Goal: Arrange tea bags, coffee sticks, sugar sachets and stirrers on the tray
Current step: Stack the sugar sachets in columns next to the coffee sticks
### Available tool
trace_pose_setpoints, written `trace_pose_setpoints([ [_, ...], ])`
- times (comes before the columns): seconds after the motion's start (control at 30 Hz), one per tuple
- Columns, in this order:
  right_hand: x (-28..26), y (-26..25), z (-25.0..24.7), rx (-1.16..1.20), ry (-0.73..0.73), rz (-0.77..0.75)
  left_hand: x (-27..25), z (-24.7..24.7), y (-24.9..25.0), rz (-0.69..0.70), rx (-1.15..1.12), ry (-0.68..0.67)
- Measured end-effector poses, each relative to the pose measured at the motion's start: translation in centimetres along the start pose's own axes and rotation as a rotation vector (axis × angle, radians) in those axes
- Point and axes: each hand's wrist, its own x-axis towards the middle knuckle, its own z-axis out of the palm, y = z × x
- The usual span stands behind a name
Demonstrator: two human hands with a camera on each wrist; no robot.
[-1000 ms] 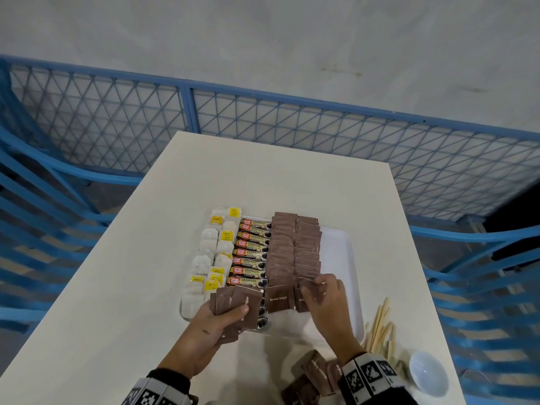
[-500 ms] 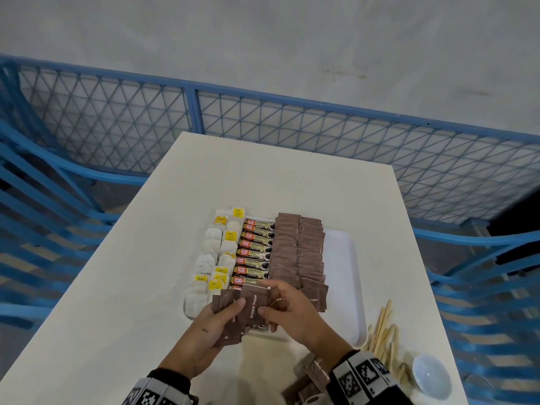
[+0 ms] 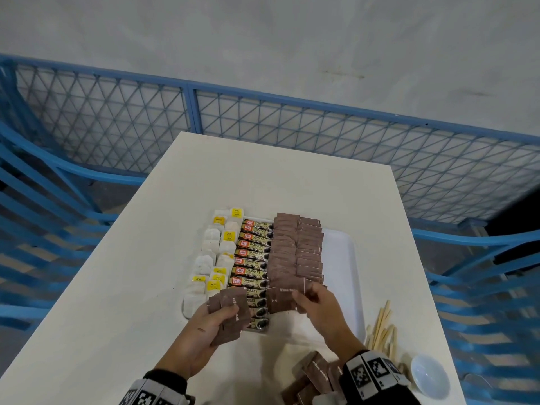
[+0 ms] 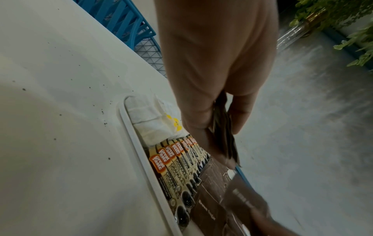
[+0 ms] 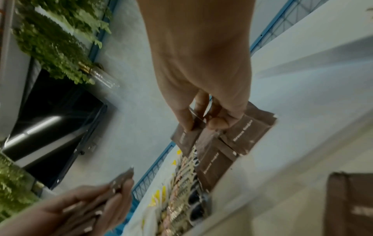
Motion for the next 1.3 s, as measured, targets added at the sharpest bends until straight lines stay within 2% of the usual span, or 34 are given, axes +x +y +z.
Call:
trace_pose_setpoints([
  [0.1,0.0,0.6,0.2,-0.225,-0.015,-0.068,-0.1,0.1,0.0,0.018,0.014,-0.013],
  [0.17,0.0,0.7,0.4,-0.292,-0.009,-0.096,-0.2,0.1,0.1,0.026,0.012,-0.022],
  [0.63,1.2,1.8,1.9,-0.474,0.086,-0.139,-0.4,0.4,0.2,0.088,0.046,-0.079],
  [0.77,0.4,0.7,2.1,-0.515,0.122,-0.302,-0.2,0.5,-0.1,0.054,0.061,-0.098],
  [0.83,-0.4,-0.7,2.1,-0.471,0.073,-0.357,0.0,0.6,-0.3,0.031,0.066,-0.111],
  [1.0,-2.2,-3.2,2.1,-0.253,-0.254,-0.335,0.3,1.0,-0.8,0.008,0.074,-0.114],
  [1.3,-2.0,-1.2,0.5,-0.164,-0.389,-0.154,0.4,1.5,-1.0,-0.098,0.083,-0.085],
])
